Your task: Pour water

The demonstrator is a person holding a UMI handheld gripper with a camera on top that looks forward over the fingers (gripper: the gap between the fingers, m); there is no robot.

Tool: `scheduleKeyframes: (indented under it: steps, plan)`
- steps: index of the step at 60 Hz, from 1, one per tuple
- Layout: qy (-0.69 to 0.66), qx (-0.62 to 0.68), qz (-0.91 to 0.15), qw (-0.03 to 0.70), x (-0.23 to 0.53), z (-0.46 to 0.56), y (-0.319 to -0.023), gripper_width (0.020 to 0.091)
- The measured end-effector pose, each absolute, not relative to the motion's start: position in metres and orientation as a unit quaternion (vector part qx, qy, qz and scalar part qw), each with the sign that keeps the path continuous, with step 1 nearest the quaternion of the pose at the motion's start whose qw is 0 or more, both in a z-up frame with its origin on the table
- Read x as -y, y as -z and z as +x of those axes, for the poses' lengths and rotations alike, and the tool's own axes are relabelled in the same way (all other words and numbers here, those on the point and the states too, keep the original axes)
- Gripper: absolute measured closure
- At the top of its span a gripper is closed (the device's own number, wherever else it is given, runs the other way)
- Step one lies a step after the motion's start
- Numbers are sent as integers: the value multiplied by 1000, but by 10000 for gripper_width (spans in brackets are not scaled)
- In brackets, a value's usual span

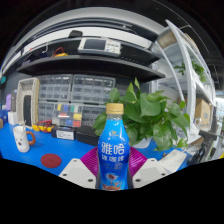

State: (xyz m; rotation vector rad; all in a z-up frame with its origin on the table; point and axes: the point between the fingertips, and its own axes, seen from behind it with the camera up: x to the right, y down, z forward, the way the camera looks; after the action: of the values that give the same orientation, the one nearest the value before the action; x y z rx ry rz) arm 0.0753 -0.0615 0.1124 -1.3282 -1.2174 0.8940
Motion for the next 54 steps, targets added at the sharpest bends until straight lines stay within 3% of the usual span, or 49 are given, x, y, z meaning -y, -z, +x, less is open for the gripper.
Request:
scheduleKeyframes:
  steps: [9,29,54]
  plan:
    - [-325,584,-484,565,101,63,-121,739]
    - [-153,737,-172,636,253,11,-144,734]
    - [107,718,188,662,348,-27,-148,737]
